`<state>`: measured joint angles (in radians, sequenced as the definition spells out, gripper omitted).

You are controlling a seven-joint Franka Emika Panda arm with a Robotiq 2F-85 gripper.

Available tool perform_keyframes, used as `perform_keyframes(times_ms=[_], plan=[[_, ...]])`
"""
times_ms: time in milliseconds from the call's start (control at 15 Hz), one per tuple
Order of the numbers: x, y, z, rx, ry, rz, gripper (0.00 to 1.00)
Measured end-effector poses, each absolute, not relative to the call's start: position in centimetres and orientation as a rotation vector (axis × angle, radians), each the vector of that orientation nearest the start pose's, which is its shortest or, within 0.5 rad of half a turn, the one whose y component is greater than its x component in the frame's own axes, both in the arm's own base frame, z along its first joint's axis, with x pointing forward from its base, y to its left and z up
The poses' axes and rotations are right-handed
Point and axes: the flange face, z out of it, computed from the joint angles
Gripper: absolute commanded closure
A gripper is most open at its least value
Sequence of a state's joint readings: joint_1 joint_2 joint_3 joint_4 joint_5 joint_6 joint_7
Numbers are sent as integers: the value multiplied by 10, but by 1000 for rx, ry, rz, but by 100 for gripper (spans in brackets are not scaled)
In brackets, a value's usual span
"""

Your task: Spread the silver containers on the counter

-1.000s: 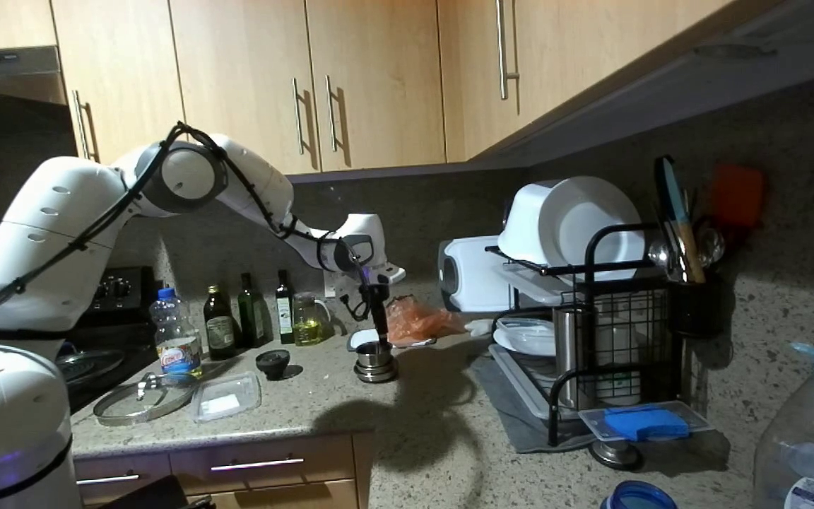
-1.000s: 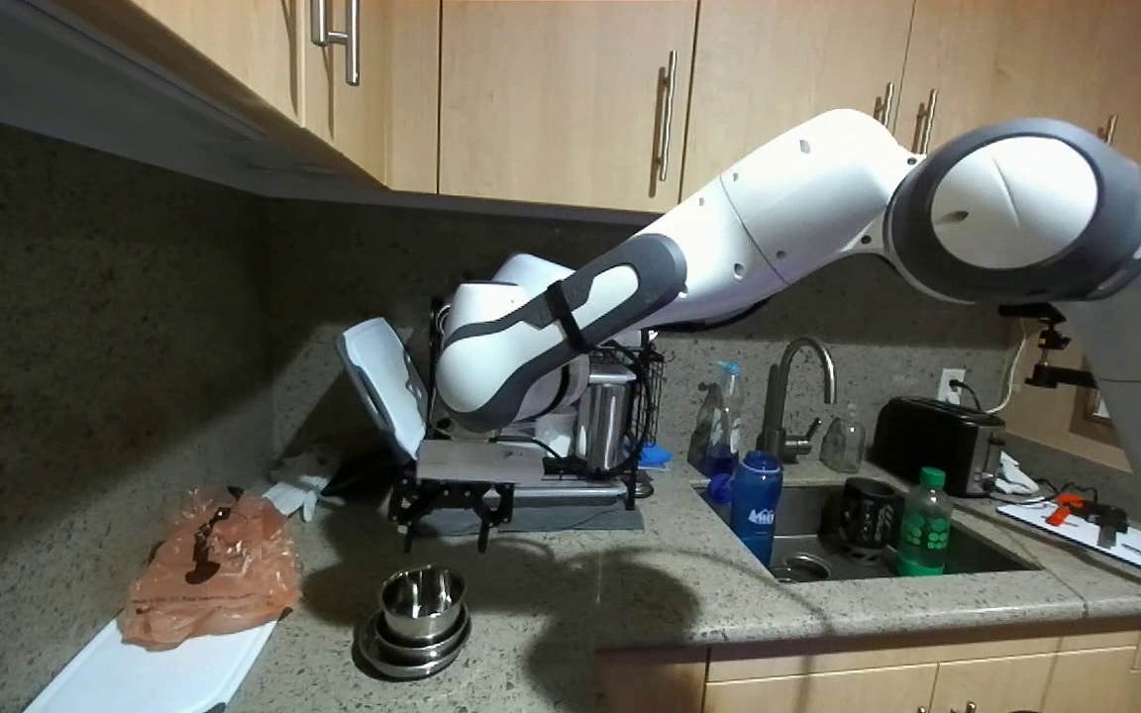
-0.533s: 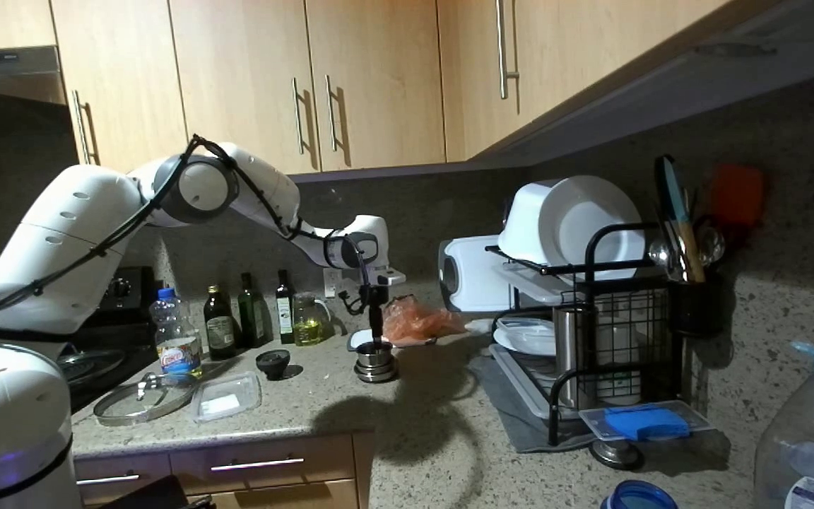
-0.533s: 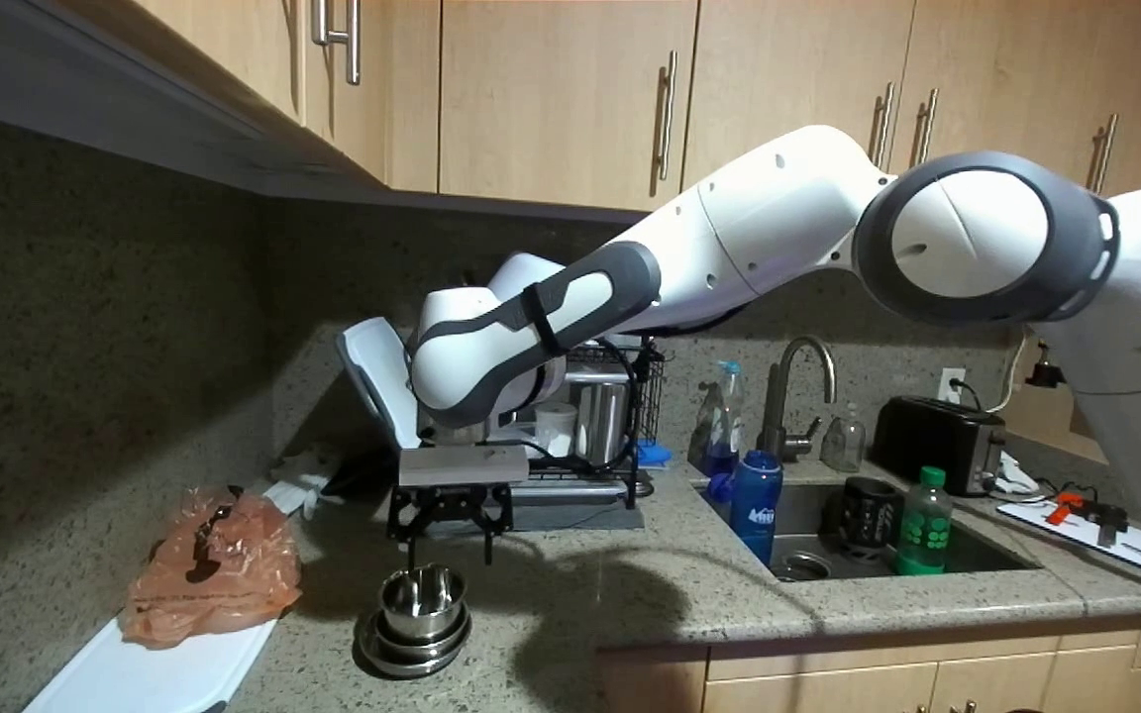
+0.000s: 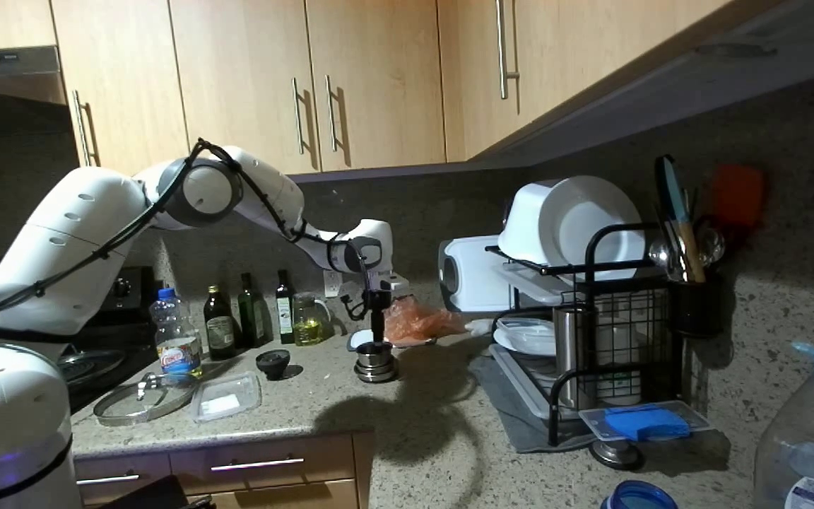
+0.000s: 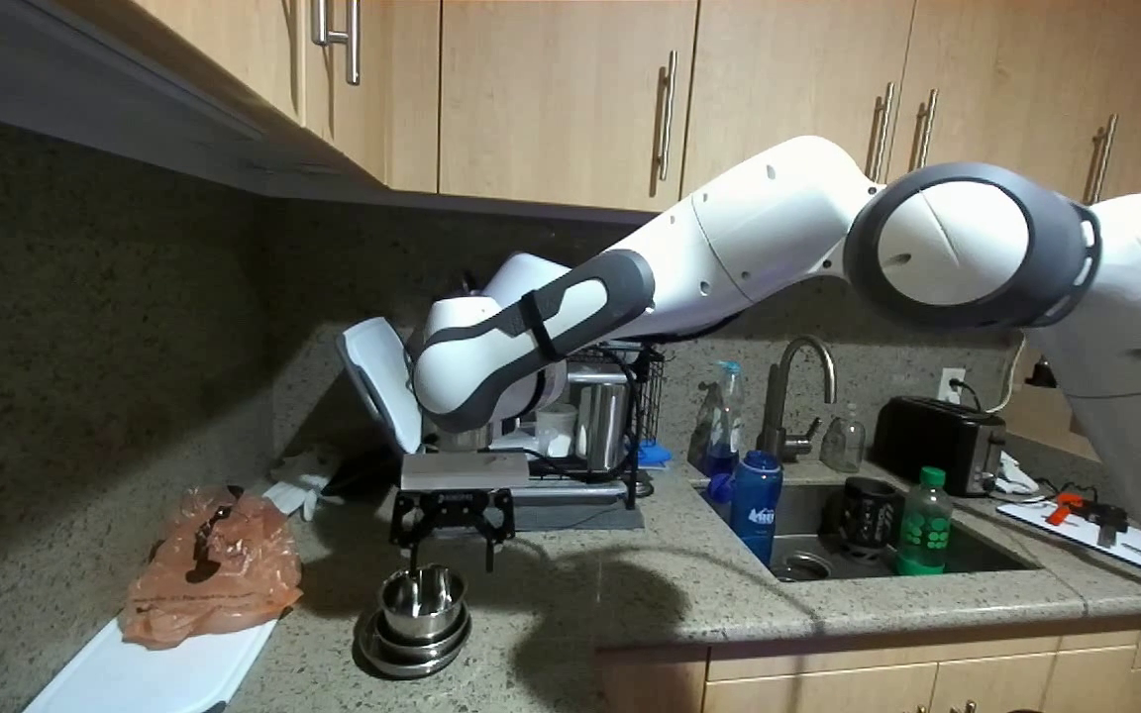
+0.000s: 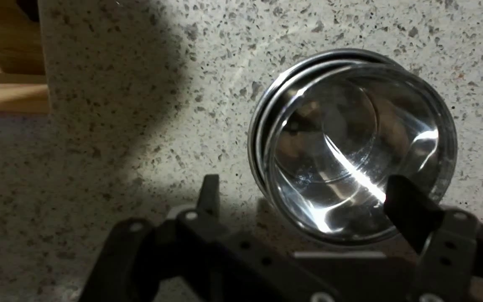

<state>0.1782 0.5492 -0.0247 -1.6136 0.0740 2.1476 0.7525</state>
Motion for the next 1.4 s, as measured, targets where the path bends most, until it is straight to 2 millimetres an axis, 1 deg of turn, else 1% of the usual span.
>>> perform_keyframes(times_ms=[333,467,933,1267,1333,1400], plan=[[684,106,295,-2886,1005,31,0],[686,107,294,-2872,987,5,0],[686,108,291,-2875,988,11,0],[685,106,278,-2868,1041,37,0],[685,105,275,-2865,1058,43,25],[685,104,273,-2861,1073,48,28]])
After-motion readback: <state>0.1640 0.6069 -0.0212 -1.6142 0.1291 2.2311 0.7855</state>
